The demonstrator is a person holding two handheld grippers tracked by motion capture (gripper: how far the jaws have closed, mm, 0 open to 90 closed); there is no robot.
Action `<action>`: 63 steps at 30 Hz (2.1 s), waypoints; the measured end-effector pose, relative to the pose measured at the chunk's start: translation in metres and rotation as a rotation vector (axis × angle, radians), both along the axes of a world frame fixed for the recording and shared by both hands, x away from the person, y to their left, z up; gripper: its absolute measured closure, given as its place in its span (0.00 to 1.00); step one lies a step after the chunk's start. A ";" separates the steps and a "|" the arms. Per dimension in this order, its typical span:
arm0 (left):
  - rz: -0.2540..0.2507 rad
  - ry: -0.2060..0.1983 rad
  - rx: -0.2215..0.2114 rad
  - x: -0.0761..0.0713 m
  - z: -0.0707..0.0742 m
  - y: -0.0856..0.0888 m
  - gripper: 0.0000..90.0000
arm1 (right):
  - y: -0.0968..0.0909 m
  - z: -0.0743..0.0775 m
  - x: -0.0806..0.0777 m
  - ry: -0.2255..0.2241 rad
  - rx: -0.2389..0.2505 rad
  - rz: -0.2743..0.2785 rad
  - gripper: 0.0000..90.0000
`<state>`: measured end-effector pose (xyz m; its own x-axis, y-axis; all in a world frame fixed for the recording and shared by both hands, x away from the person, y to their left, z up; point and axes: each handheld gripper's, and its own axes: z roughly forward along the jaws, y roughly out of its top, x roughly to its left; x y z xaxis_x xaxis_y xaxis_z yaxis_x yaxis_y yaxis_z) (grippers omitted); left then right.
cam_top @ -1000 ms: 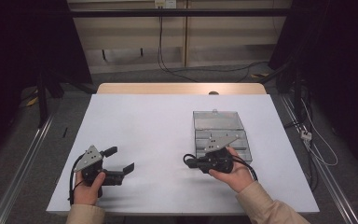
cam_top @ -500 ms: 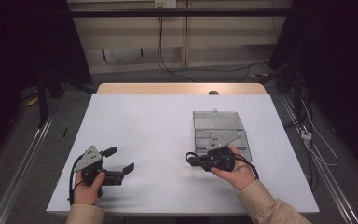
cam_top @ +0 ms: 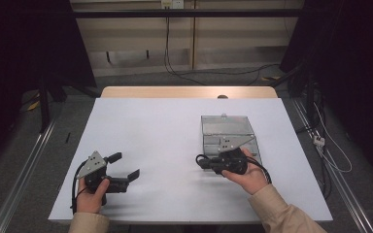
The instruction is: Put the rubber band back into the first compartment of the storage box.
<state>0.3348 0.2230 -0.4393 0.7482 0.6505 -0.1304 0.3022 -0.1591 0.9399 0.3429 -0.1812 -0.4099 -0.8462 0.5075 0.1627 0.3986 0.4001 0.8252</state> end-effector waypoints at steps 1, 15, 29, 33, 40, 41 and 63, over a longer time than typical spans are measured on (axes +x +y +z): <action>0.000 0.000 0.001 0.000 0.000 0.000 0.04 | 0.000 0.000 0.000 -0.001 0.000 0.000 0.99; 0.001 -0.008 -0.001 0.000 0.001 0.000 0.04 | -0.009 0.001 0.008 -0.008 -0.002 -0.029 0.99; -0.001 -0.002 -0.003 0.000 0.000 0.000 0.04 | -0.015 0.000 0.015 -0.008 -0.008 -0.048 0.99; 0.000 -0.001 -0.003 0.000 0.000 0.000 0.04 | -0.016 0.000 0.016 -0.006 -0.005 -0.052 0.99; 0.000 -0.002 -0.003 0.000 0.000 0.000 0.04 | -0.017 0.000 0.019 -0.008 -0.008 -0.059 0.99; 0.000 -0.002 -0.004 0.000 0.000 0.000 0.04 | -0.017 0.000 0.019 -0.008 -0.008 -0.059 0.99; -0.002 -0.001 0.001 0.000 0.000 0.000 0.04 | -0.023 -0.002 0.030 -0.010 -0.010 -0.083 0.99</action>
<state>0.3347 0.2233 -0.4395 0.7495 0.6493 -0.1295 0.3013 -0.1604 0.9399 0.3726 -0.2037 -0.4114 -0.8026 0.5777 0.1489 0.4226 0.3744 0.8254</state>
